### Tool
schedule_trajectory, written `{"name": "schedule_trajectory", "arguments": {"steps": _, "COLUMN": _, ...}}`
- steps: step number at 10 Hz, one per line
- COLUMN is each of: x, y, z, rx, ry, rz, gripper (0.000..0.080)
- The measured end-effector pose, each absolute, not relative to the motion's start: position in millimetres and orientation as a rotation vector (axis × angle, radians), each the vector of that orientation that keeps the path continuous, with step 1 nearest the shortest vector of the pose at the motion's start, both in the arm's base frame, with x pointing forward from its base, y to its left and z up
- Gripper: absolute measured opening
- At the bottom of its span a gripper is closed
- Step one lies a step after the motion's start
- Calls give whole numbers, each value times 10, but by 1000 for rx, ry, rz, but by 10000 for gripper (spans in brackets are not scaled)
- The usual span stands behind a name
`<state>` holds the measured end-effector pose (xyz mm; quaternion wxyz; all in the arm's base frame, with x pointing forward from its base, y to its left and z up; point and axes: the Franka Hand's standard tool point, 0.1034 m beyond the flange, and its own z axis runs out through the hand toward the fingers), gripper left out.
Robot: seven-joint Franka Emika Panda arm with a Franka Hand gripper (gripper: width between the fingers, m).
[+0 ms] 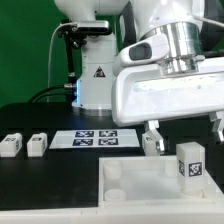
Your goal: Assemble one leg
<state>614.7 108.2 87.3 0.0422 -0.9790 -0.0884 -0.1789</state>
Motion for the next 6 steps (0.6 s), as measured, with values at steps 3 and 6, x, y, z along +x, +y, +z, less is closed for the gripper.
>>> {"name": "schedule_trajectory", "arguments": {"steps": 3, "x": 6153, "y": 1122, "z": 881, "rx": -3020, "ry": -265, "rz": -136, "gripper": 649}}
{"name": "schedule_trajectory", "arguments": {"steps": 6, "x": 6254, "y": 1182, "z": 902, "rx": -3009, "ry": -256, "rz": 32, "gripper": 649}}
